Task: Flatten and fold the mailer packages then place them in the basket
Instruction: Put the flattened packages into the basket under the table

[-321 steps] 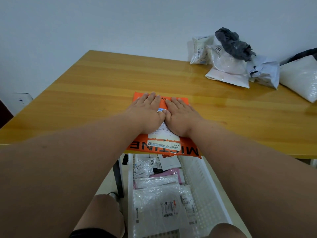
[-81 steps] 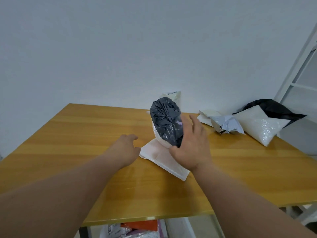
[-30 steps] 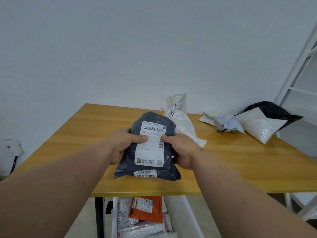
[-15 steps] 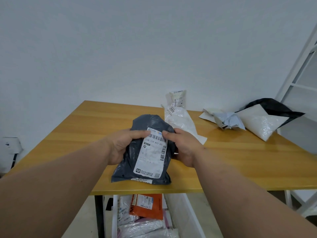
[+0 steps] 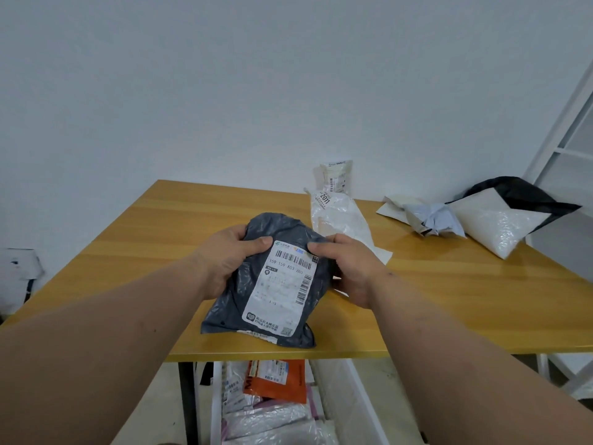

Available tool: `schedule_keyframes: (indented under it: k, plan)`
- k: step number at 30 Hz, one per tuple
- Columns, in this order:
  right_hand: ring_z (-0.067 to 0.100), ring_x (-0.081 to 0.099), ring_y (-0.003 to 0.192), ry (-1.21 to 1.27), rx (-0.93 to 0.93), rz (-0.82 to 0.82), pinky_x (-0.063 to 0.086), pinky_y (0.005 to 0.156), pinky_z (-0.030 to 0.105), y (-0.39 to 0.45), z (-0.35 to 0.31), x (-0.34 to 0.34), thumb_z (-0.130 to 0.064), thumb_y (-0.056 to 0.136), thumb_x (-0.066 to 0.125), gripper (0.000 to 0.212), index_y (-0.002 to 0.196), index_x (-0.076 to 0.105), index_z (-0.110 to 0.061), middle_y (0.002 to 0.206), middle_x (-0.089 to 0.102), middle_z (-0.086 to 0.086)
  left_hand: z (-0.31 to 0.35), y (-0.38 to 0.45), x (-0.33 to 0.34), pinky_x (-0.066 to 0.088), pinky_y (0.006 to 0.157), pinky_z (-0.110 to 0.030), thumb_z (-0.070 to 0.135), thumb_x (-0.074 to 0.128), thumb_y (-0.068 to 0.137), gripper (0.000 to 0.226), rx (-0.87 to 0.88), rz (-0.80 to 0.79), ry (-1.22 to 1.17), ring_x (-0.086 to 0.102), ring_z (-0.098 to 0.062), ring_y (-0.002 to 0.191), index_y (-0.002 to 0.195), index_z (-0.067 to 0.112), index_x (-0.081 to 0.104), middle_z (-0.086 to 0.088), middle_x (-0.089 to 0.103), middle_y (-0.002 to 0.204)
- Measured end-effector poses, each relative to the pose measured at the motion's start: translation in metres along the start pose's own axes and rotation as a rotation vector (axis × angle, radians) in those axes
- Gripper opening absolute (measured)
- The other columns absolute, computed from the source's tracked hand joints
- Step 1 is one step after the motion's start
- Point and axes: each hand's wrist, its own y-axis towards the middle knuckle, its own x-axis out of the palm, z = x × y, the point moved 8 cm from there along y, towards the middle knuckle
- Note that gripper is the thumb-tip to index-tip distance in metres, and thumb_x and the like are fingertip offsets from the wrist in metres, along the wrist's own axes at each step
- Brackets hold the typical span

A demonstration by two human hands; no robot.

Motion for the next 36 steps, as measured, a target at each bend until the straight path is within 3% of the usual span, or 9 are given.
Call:
schedule_keyframes:
  k: [2, 10, 13, 19, 23, 26, 29, 33, 36]
  plan:
    - [0.032, 0.070, 0.100, 0.000, 0.055, -0.074, 0.055, 0.092, 0.046, 0.000, 0.005, 0.008, -0.036, 0.077, 0.079, 0.046, 0.114, 0.064, -0.010, 0.103, 0.074, 0.011, 0.002, 0.000, 0.005, 0.059, 0.070, -0.039, 0.014, 0.070, 0.088, 0.027, -0.001, -0.053, 0.035, 0.072, -0.033, 0.087, 0.114, 0.010, 0.066, -0.017, 0.074, 0.098]
    - [0.038, 0.069, 0.098, 0.051, -0.003, 0.027, 0.055, 0.090, 0.052, 0.009, 0.007, 0.006, -0.015, 0.089, 0.071, 0.029, 0.114, 0.064, -0.001, 0.102, 0.073, 0.018, -0.009, -0.004, 0.011, 0.055, 0.089, -0.050, 0.044, 0.081, 0.073, 0.054, -0.113, -0.161, 0.305, 0.072, -0.032, 0.094, 0.116, 0.017, 0.063, -0.010, 0.075, 0.102]
    - [0.035, 0.071, 0.090, 0.031, 0.015, 0.042, 0.058, 0.085, 0.048, 0.010, 0.010, 0.002, -0.011, 0.089, 0.070, 0.026, 0.112, 0.064, -0.001, 0.101, 0.073, 0.018, -0.023, -0.011, 0.010, 0.056, 0.089, -0.047, 0.028, 0.079, 0.077, 0.045, -0.231, -0.263, 0.355, 0.071, -0.033, 0.096, 0.117, 0.011, 0.065, -0.014, 0.074, 0.104]
    - [0.035, 0.070, 0.098, -0.003, 0.107, -0.017, 0.054, 0.092, 0.053, 0.009, 0.025, 0.004, -0.016, 0.082, 0.076, 0.038, 0.116, 0.064, -0.006, 0.102, 0.074, 0.015, -0.017, -0.004, 0.006, 0.055, 0.091, -0.051, 0.016, 0.080, 0.080, 0.036, -0.156, -0.254, 0.518, 0.071, -0.033, 0.095, 0.114, 0.013, 0.068, -0.012, 0.075, 0.102]
    - [0.030, 0.072, 0.094, -0.089, 0.104, 0.011, 0.056, 0.090, 0.047, 0.011, 0.030, 0.002, -0.027, 0.087, 0.073, 0.030, 0.112, 0.067, -0.009, 0.098, 0.075, 0.009, -0.007, 0.005, 0.012, 0.057, 0.087, -0.044, 0.029, 0.082, 0.079, 0.034, -0.080, -0.257, 0.826, 0.072, -0.025, 0.089, 0.108, 0.016, 0.069, -0.005, 0.075, 0.095]
    - [0.029, 0.071, 0.092, -0.167, 0.125, 0.105, 0.058, 0.087, 0.043, 0.016, 0.039, -0.006, -0.031, 0.093, 0.065, 0.028, 0.112, 0.063, -0.010, 0.100, 0.073, 0.010, 0.010, 0.015, 0.011, 0.054, 0.077, -0.033, 0.053, 0.073, 0.080, 0.050, 0.072, -0.077, 1.244, 0.063, -0.015, 0.086, 0.116, 0.020, 0.061, 0.006, 0.065, 0.096]
    - [0.031, 0.064, 0.102, -0.392, 0.150, 0.210, 0.054, 0.091, 0.047, 0.019, 0.046, -0.014, -0.040, 0.096, 0.057, 0.041, 0.122, 0.054, -0.008, 0.113, 0.065, 0.012, 0.011, 0.018, 0.007, 0.053, 0.079, -0.035, 0.067, 0.060, 0.082, 0.067, 0.148, 0.049, 1.356, 0.060, -0.015, 0.091, 0.134, 0.028, 0.045, 0.005, 0.059, 0.110]
    - [0.029, 0.056, 0.108, -0.781, 0.169, 0.278, 0.046, 0.080, 0.035, 0.015, 0.043, -0.017, -0.042, 0.100, 0.045, 0.044, 0.130, 0.041, -0.009, 0.124, 0.055, 0.012, -0.007, 0.016, 0.017, 0.048, 0.096, -0.042, 0.072, 0.050, 0.085, 0.074, 0.206, -0.030, 1.560, 0.048, -0.022, 0.119, 0.143, 0.028, 0.036, 0.000, 0.048, 0.134]
    - [0.029, 0.049, 0.113, -1.175, 0.014, 0.358, 0.044, 0.089, 0.040, 0.003, 0.025, -0.012, -0.041, 0.098, 0.047, 0.039, 0.129, 0.039, -0.019, 0.126, 0.045, 0.008, -0.020, 0.010, 0.024, 0.044, 0.099, -0.041, 0.070, 0.048, 0.087, 0.072, 0.156, -0.111, 1.562, 0.042, -0.023, 0.124, 0.143, 0.026, 0.035, -0.002, 0.043, 0.135]
